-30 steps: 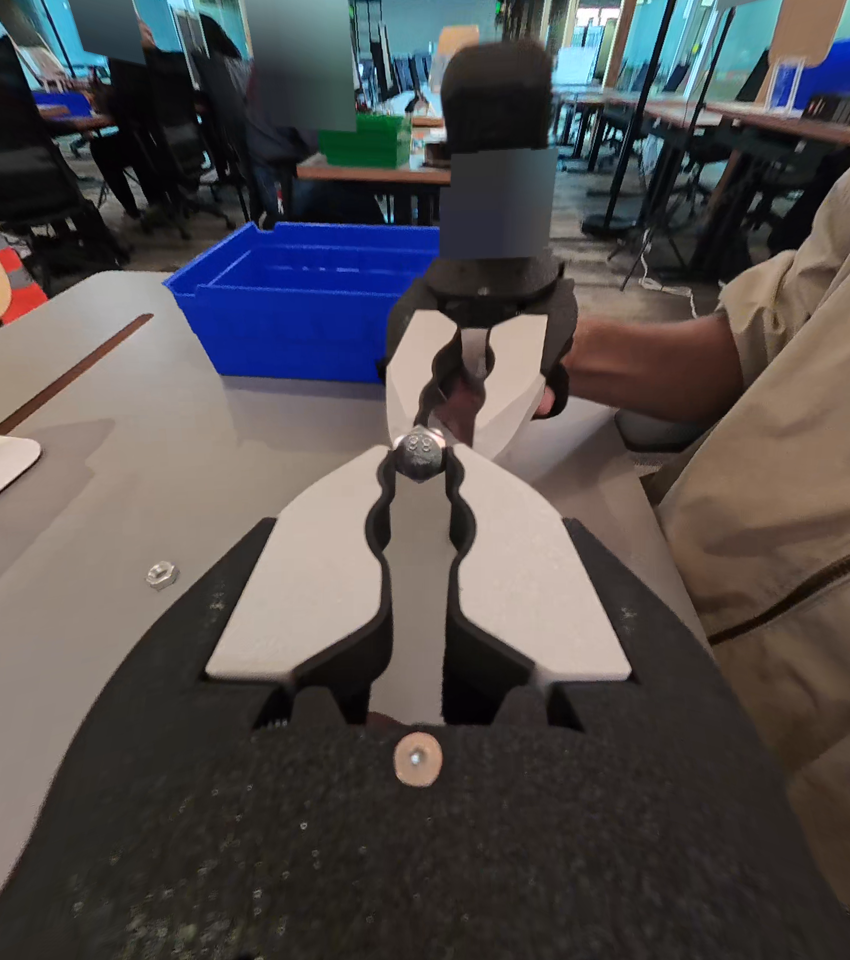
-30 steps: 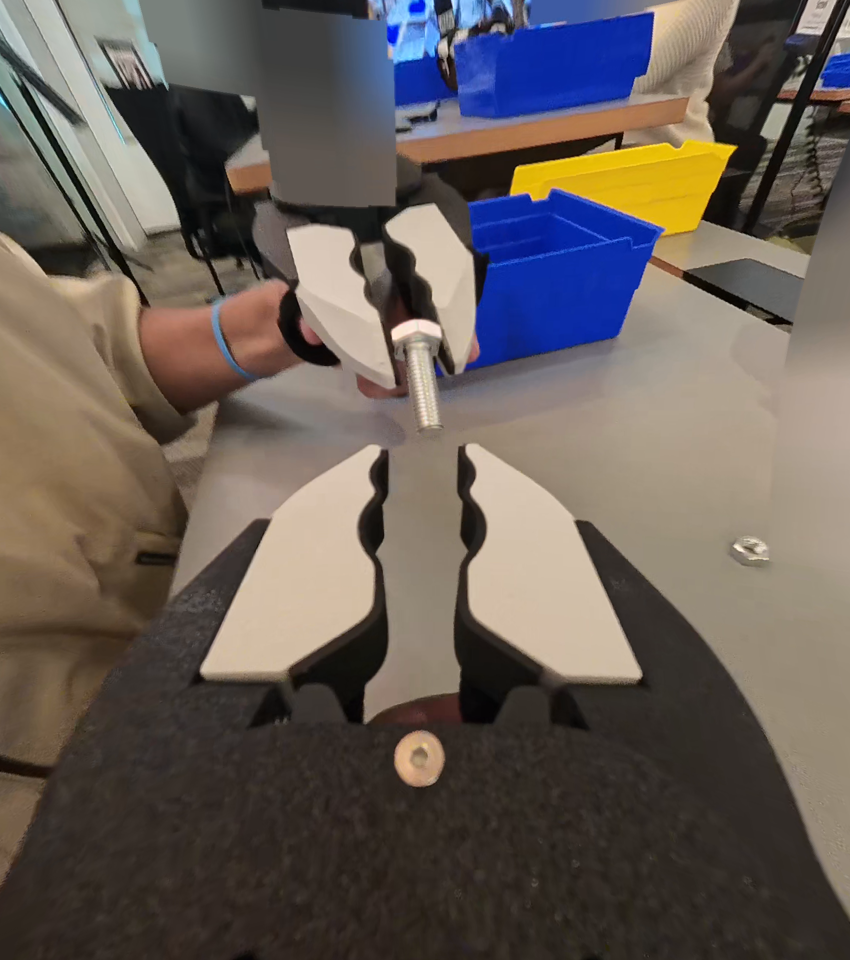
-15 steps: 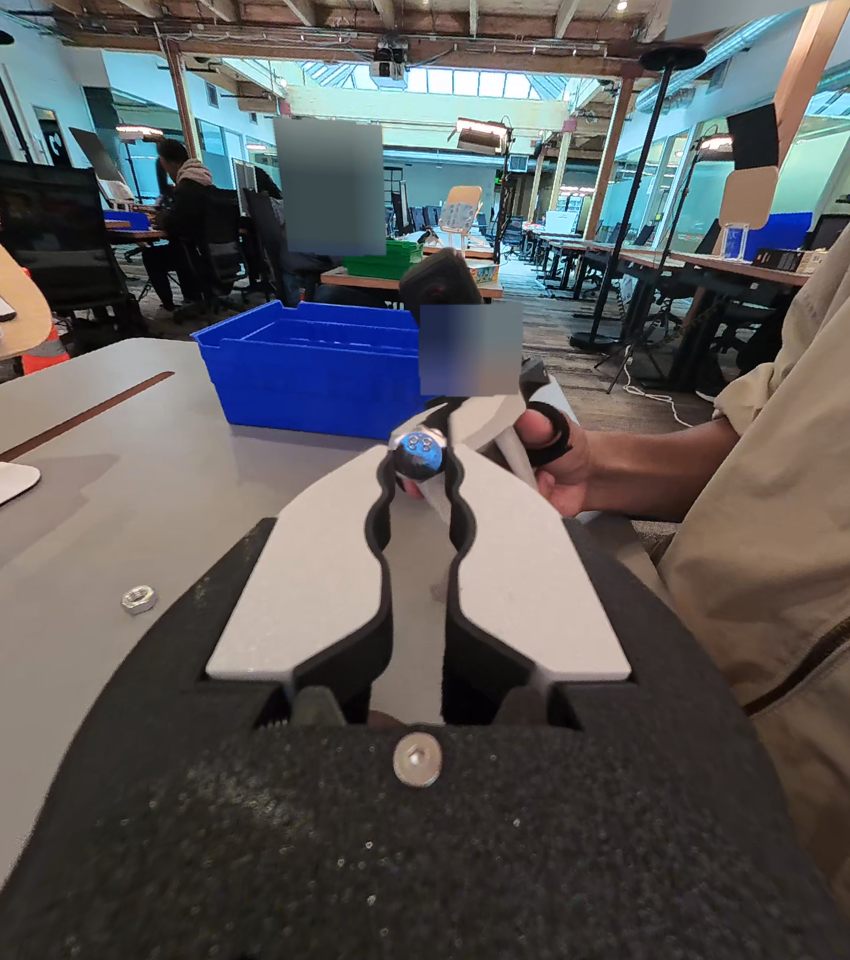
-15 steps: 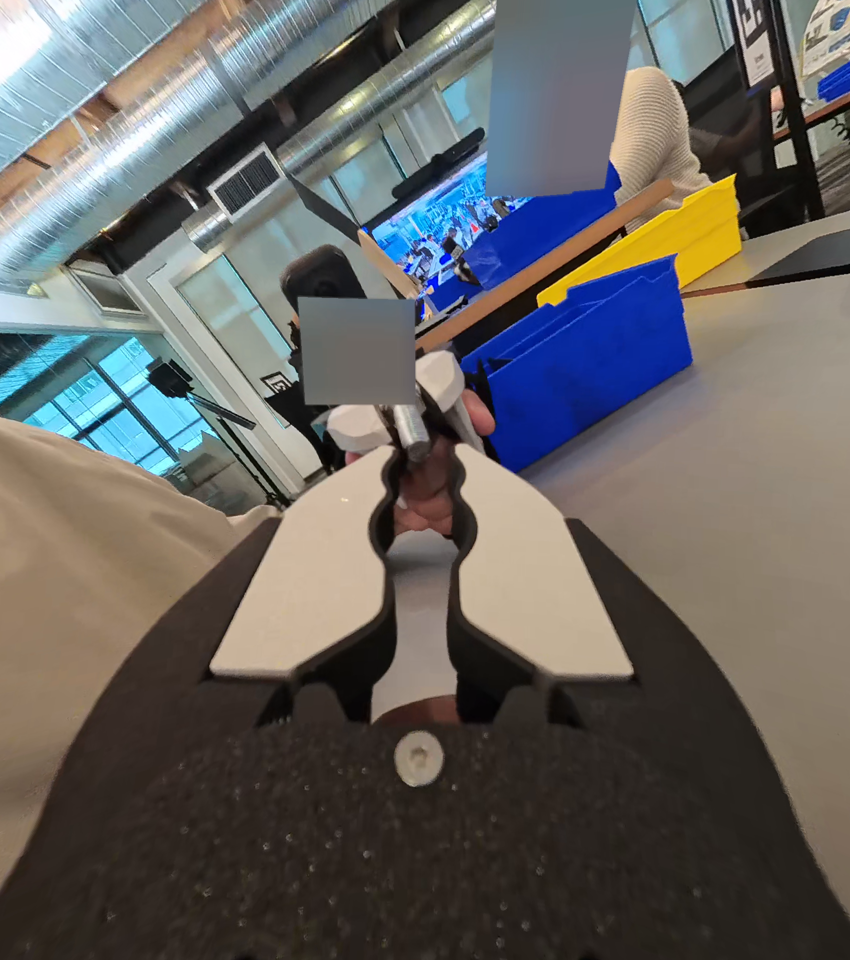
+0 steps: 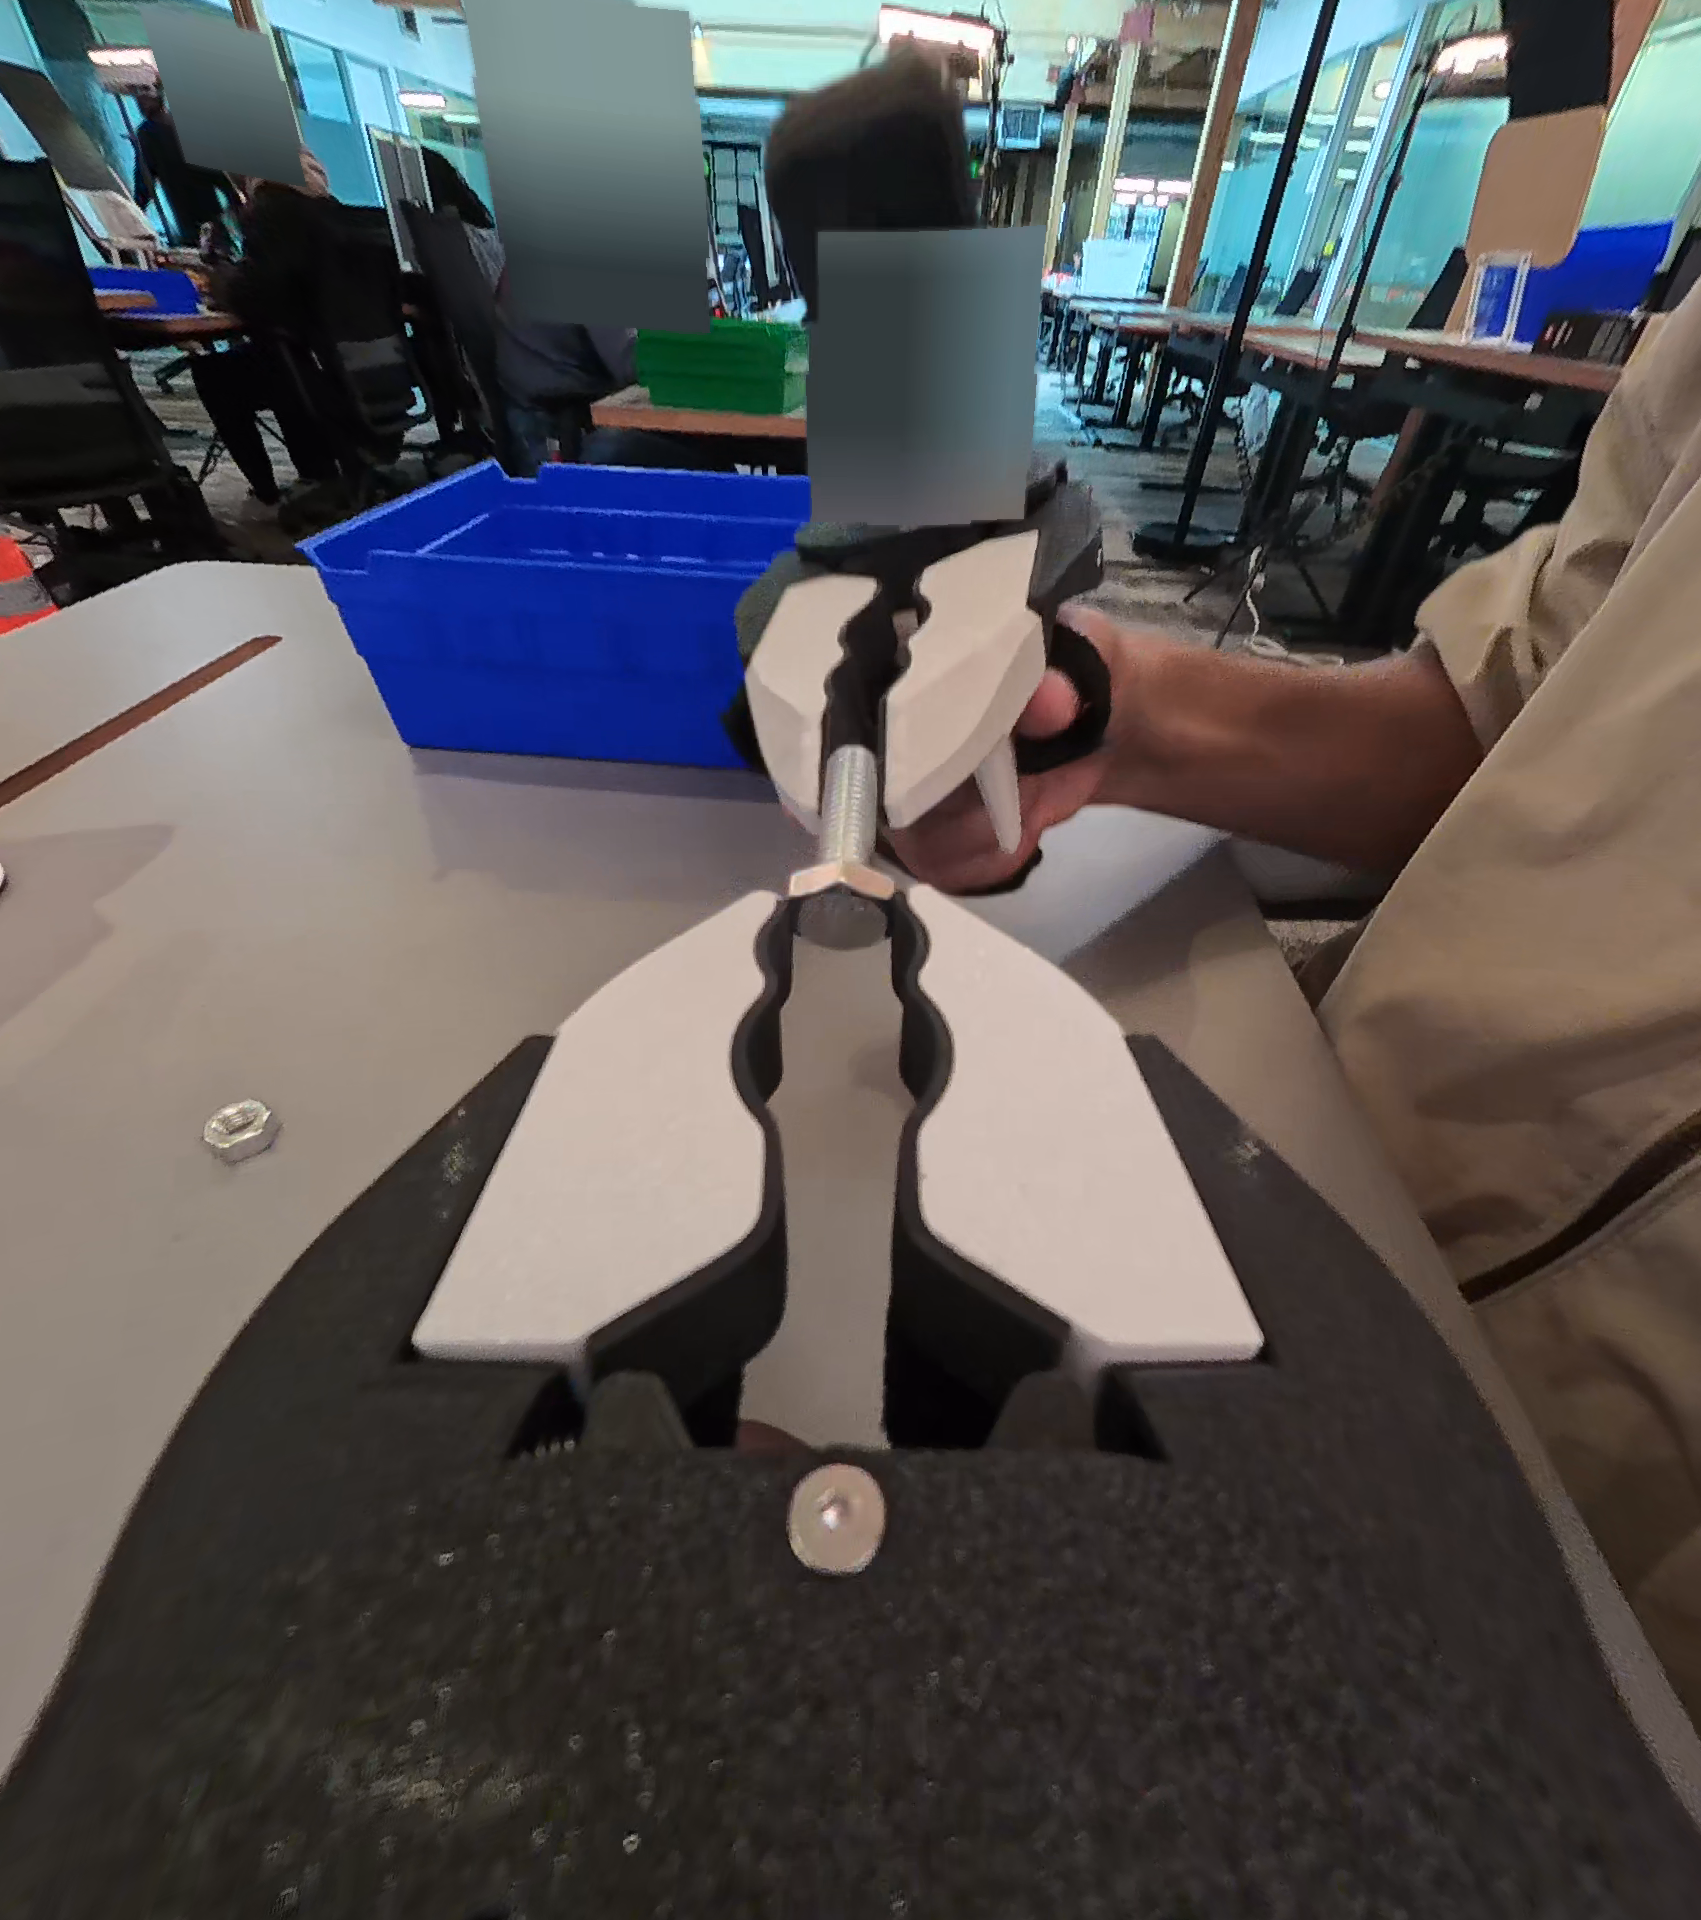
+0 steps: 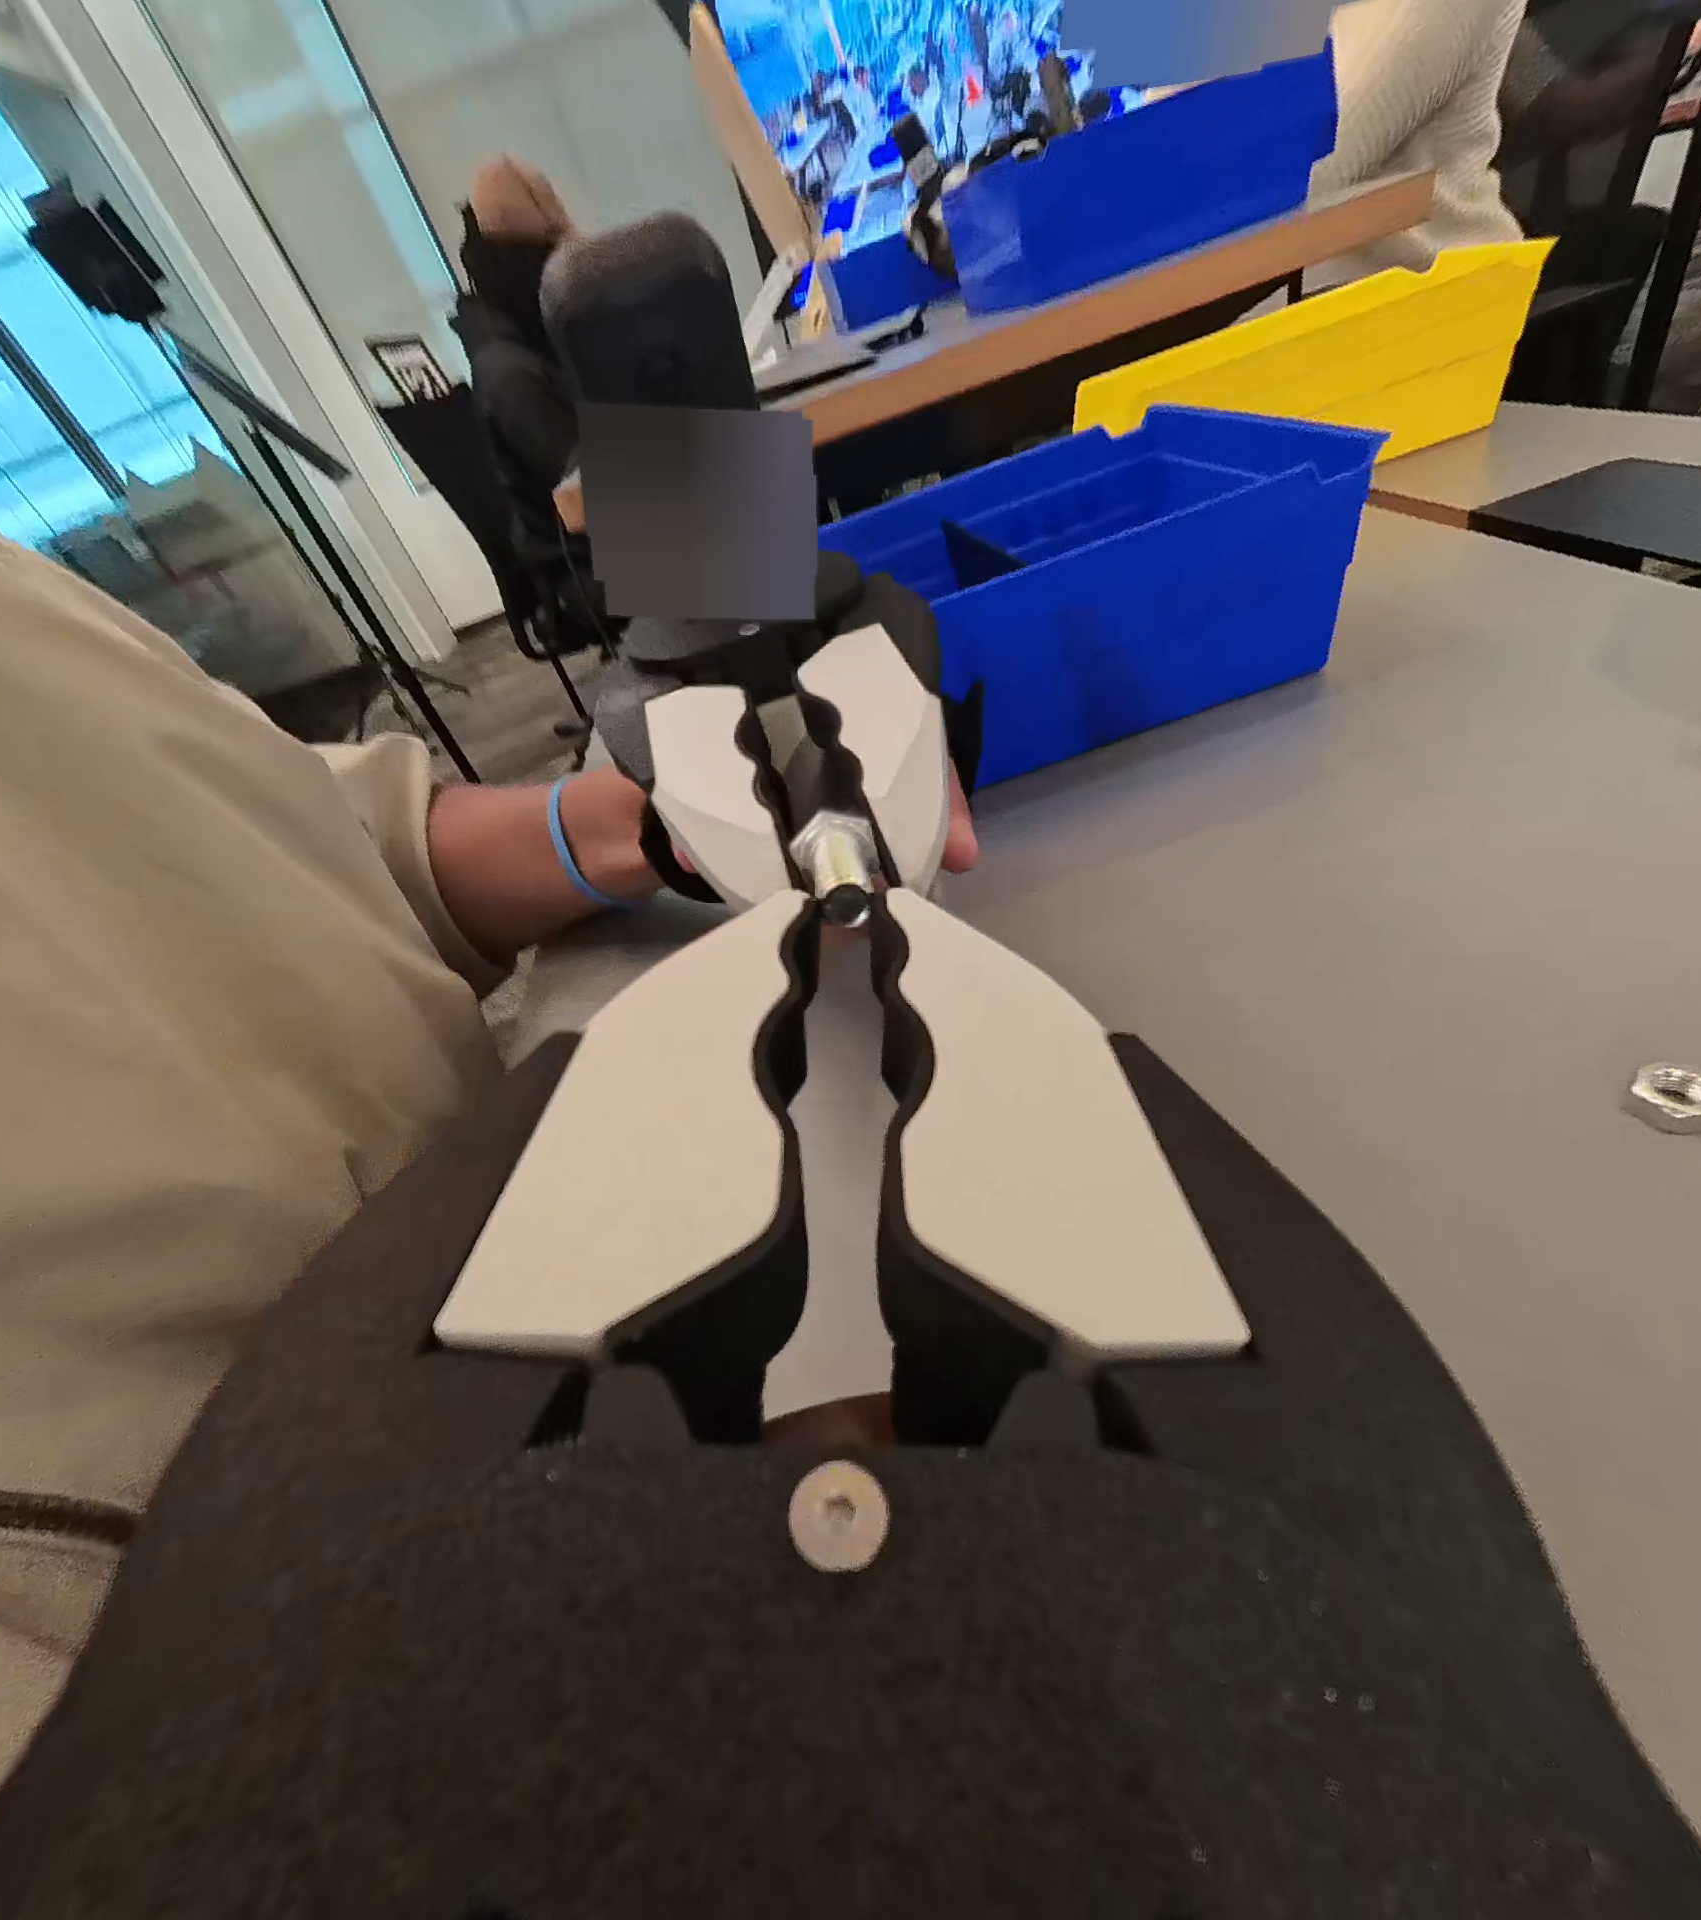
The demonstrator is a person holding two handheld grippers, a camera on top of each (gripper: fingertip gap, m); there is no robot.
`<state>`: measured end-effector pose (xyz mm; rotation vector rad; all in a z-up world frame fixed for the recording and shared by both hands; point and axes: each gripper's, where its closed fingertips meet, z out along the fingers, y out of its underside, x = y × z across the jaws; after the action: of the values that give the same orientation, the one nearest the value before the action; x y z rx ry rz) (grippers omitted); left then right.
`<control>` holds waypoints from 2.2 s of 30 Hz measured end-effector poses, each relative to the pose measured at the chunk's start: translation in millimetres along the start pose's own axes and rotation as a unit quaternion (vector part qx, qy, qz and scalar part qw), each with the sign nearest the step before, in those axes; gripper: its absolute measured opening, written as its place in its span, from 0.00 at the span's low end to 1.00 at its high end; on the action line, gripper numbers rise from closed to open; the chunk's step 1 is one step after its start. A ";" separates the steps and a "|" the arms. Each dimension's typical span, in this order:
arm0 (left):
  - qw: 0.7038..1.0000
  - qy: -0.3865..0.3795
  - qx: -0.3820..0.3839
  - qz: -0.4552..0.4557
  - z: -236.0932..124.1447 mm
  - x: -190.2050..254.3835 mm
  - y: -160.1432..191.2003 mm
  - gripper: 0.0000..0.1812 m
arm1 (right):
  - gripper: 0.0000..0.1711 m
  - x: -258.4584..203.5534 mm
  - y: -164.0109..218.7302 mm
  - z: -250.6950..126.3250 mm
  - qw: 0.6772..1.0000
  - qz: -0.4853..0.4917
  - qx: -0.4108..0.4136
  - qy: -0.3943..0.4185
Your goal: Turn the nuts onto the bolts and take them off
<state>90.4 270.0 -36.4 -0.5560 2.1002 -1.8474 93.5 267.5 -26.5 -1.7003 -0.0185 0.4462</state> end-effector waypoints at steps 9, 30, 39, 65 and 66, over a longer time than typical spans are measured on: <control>0.997 -0.010 -0.062 0.033 11.1 3.3 21.4 0.10 | 0.05 -4.1 1.2 2.3 0.999 -0.040 -0.034 0.007; 1.000 0.002 -0.020 0.015 10.6 8.8 8.5 0.10 | 0.06 -10.2 -8.8 7.8 0.997 -0.068 0.025 0.020; 1.000 -0.004 -0.013 0.015 8.3 6.8 5.3 0.12 | 0.06 -10.1 -6.4 11.9 0.997 -0.070 0.028 0.020; 0.985 -0.149 0.002 -0.088 -11.2 -63.7 22.5 0.10 | 0.20 67.4 15.0 -28.7 0.974 -0.001 -0.026 0.226; 0.981 -0.168 0.005 -0.093 -15.0 -70.4 22.6 0.10 | 0.20 74.8 18.0 -31.4 0.967 -0.003 -0.038 0.251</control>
<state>143.6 318.3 -59.4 -1.0147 1.8668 -1.7110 167.8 253.9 -61.3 -1.8456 0.3310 -0.0006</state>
